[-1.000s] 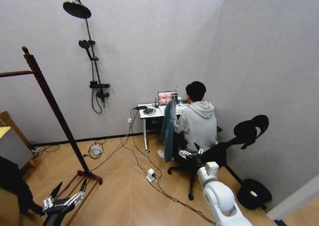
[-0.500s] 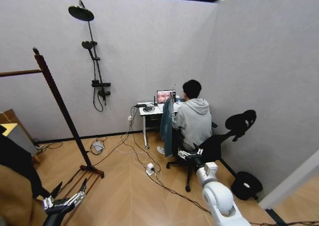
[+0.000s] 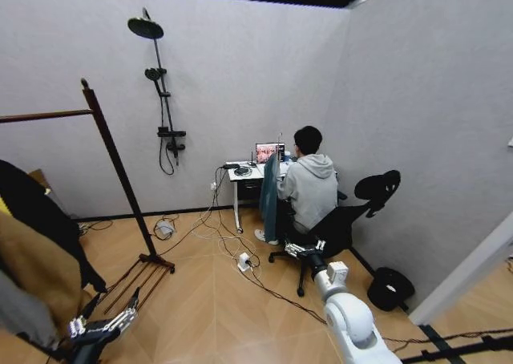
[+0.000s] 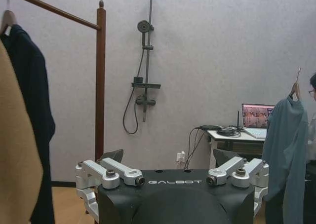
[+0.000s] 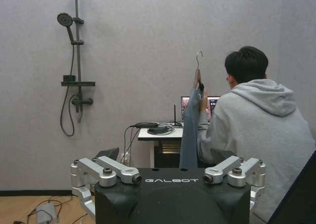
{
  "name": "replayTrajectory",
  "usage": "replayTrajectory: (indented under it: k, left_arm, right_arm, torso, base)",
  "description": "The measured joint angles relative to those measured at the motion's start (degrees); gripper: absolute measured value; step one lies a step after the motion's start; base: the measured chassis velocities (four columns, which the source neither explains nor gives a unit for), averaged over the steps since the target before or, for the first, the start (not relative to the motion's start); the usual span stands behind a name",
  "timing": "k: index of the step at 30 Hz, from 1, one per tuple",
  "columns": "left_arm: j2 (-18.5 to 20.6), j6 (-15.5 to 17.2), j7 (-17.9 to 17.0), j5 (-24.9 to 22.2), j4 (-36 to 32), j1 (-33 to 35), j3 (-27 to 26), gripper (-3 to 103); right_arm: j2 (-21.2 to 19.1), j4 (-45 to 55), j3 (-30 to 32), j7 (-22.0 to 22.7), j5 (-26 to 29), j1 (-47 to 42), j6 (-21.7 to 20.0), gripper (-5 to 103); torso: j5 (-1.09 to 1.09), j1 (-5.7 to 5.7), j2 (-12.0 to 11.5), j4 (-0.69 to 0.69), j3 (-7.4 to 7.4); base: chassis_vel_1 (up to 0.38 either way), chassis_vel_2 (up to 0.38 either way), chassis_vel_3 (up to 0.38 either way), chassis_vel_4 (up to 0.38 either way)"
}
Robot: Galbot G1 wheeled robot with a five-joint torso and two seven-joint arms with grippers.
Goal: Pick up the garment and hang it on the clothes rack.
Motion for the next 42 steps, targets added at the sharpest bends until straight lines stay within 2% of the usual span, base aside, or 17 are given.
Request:
replayTrajectory:
  k: [42]
  left_arm:
    - [0.0,0.0,0.0,0.0,0.0,0.0,0.0,100]
  right_arm:
    - [0.5,-6.2,-1.3,-0.5,-0.8,4.4,0.8,100]
  torso:
    - [-0.01,0.0,0.0,0.0,0.0]
  base:
    - [0.151,-0.13,-0.127,0.149]
